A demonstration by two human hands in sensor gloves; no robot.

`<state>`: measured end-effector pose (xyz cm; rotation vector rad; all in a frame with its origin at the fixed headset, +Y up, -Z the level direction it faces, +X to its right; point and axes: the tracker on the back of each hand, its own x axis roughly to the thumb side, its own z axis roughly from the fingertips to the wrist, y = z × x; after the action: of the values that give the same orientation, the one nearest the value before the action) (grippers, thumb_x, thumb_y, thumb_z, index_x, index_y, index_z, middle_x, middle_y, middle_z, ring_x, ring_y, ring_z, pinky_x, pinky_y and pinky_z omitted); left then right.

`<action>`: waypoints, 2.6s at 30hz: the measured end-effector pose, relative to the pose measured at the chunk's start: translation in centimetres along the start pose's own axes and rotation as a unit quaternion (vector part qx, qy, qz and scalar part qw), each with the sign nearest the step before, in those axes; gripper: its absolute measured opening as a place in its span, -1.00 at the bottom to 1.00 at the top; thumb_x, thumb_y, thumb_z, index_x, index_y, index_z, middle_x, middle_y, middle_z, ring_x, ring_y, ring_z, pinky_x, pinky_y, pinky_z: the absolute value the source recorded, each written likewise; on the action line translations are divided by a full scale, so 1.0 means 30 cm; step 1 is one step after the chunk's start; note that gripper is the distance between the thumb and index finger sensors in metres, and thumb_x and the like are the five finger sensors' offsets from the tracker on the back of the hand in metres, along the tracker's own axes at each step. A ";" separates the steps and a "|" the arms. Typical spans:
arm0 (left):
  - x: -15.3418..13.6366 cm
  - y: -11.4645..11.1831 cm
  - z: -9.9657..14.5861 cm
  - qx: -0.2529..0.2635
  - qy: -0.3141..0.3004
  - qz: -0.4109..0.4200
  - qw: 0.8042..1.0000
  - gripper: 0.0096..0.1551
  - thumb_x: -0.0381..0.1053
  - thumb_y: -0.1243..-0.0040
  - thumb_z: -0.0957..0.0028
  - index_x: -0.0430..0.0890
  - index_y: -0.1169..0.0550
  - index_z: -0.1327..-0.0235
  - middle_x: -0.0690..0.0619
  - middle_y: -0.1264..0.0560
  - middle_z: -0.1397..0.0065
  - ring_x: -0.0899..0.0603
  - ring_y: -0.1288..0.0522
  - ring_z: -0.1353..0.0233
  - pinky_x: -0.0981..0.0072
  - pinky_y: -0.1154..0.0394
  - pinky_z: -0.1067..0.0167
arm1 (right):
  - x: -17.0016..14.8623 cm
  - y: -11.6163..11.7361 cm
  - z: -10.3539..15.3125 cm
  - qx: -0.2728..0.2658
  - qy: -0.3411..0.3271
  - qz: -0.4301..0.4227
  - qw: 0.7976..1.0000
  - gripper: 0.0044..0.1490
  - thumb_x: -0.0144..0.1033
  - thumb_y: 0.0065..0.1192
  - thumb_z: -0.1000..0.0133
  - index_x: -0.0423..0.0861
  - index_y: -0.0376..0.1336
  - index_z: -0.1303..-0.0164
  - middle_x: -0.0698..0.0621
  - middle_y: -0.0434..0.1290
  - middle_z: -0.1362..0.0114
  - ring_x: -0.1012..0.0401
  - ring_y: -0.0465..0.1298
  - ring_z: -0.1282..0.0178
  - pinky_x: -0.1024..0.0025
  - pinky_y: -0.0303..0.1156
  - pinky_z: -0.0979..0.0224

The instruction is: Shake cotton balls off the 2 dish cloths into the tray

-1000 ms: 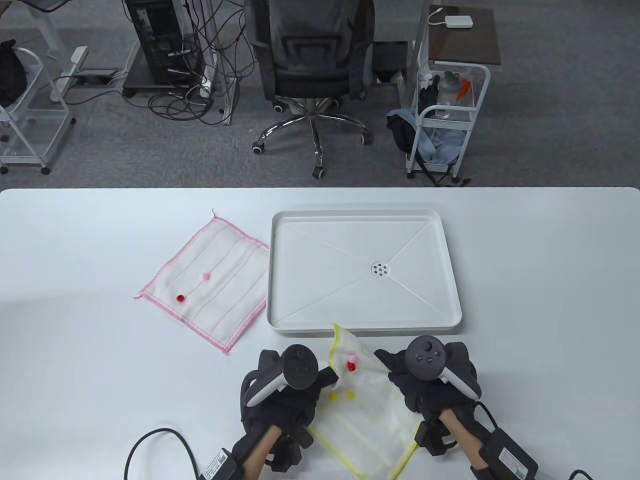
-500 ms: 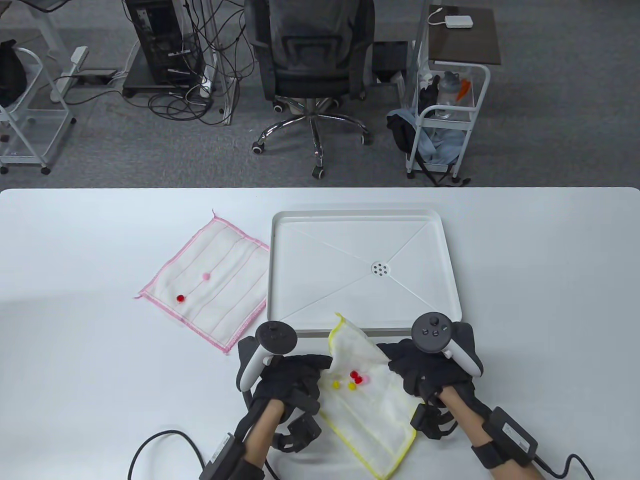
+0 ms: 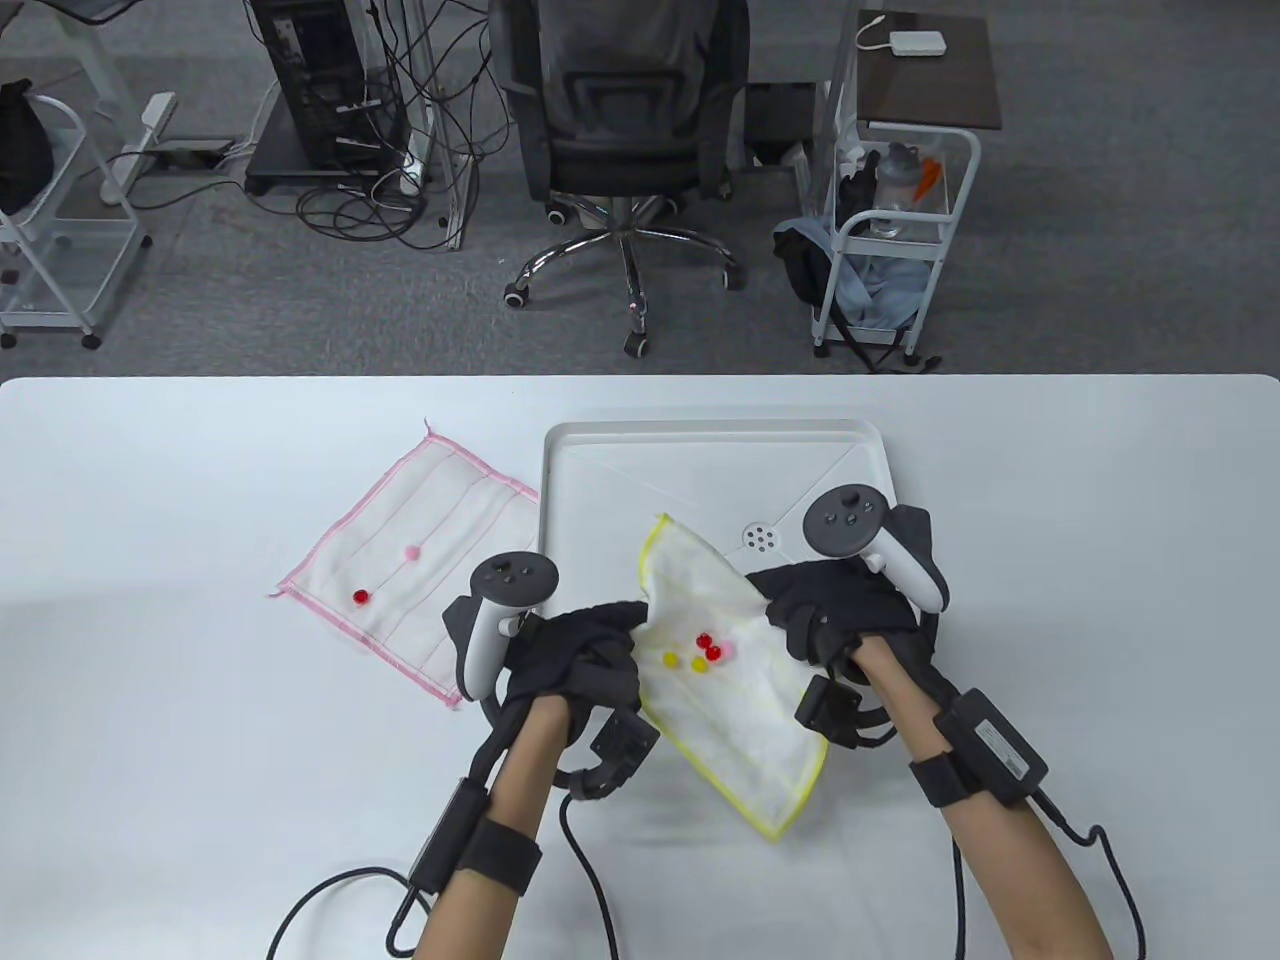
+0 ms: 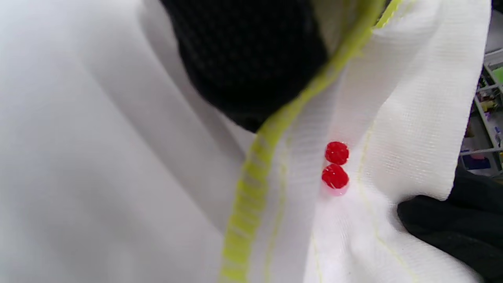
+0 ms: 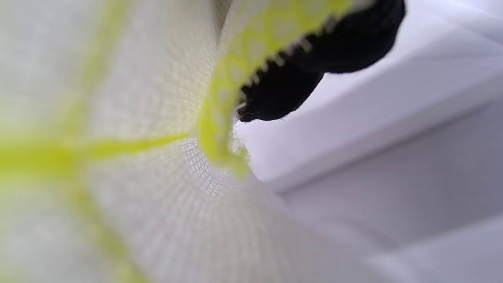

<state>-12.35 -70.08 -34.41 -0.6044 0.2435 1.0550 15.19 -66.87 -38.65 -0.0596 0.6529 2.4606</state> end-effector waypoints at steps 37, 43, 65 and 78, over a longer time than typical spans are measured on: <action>0.245 0.003 -0.138 0.246 -0.292 0.000 0.924 -0.31 -0.15 -0.12 -0.16 0.35 -0.18 -0.46 0.04 -0.20 -0.57 -0.05 -0.53 -0.35 0.52 -0.69 -0.22 | 0.001 -0.026 -0.185 -0.210 -0.197 -0.209 0.934 -0.25 -0.52 0.15 -0.20 0.37 0.01 -0.45 0.21 0.17 -0.57 0.10 0.32 -0.53 0.07 0.25 -0.63; 0.280 0.040 -0.084 0.247 -0.280 0.016 0.928 -0.30 -0.16 -0.16 -0.14 0.11 -0.19 -0.53 -0.03 -0.26 -0.54 -0.06 -0.55 -0.35 0.52 -0.71 -0.22 | 0.036 -0.070 -0.130 -0.194 -0.216 -0.195 0.937 -0.31 -0.52 0.11 -0.22 0.31 0.06 -0.46 0.19 0.14 -0.59 0.09 0.29 -0.56 0.05 0.22 -0.65; 0.248 0.018 0.020 0.254 -0.417 0.105 0.866 -0.46 -0.18 -0.15 -0.15 0.19 -0.41 -0.41 0.04 -0.34 -0.54 -0.10 -0.55 -0.36 0.39 -0.68 -0.27 | -0.006 -0.040 0.006 -0.293 -0.323 -0.238 0.868 -0.35 -0.51 0.13 -0.19 0.18 0.10 -0.47 0.07 0.22 -0.56 0.02 0.35 -0.49 0.01 0.28 -0.55; 0.217 0.054 0.052 0.222 -0.431 -0.006 0.875 -0.42 -0.13 -0.14 -0.15 0.18 -0.34 -0.46 0.00 -0.29 -0.57 -0.16 -0.48 -0.43 0.23 -0.61 -0.36 | -0.075 -0.071 -0.007 -0.299 -0.266 -0.203 0.894 -0.41 -0.46 0.14 -0.20 0.05 0.16 -0.47 -0.09 0.32 -0.51 -0.03 0.55 -0.28 0.13 0.55 -0.28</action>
<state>-10.76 -63.79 -36.72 0.3082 -0.3029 1.1124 18.22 -66.66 -39.37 0.2118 -0.3367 2.0368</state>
